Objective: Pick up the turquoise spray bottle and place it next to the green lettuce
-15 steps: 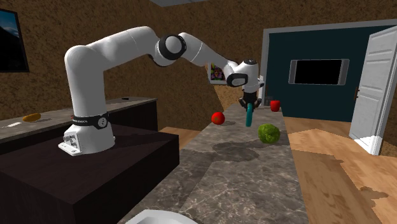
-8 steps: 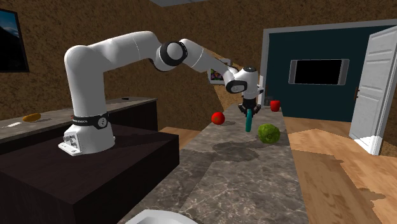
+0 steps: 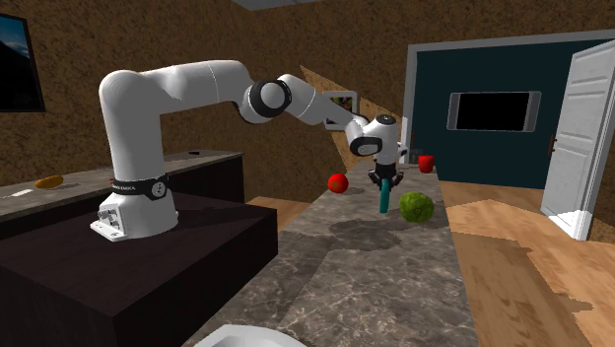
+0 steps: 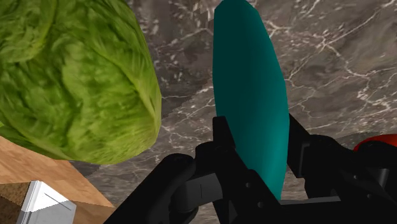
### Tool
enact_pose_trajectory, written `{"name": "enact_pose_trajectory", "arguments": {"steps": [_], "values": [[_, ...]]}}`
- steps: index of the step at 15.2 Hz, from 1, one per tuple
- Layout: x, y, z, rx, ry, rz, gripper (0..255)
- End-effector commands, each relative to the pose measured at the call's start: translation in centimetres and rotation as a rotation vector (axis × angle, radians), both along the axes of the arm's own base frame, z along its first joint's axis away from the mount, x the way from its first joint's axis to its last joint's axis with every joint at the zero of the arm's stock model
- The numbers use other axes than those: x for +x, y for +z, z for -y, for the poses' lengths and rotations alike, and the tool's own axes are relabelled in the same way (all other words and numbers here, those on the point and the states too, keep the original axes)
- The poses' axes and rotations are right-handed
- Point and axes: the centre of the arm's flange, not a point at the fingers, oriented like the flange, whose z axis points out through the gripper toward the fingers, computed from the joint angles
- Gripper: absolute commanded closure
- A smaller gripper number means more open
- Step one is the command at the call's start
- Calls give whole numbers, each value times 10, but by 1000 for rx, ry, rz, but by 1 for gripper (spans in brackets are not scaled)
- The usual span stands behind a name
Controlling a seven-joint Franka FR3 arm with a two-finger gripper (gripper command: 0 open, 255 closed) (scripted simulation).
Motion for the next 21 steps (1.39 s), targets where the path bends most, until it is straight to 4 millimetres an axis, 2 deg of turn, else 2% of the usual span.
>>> {"name": "enact_pose_trajectory", "arguments": {"steps": [1, 8, 9, 14, 18, 21], "values": [[1, -5, 0, 1, 0, 0, 255], [1, -5, 0, 1, 0, 0, 255], [1, -5, 0, 1, 0, 0, 0], [1, -5, 0, 1, 0, 0, 0], [2, 38, 26, 1, 0, 0, 0], [2, 38, 26, 1, 0, 0, 0]]}}
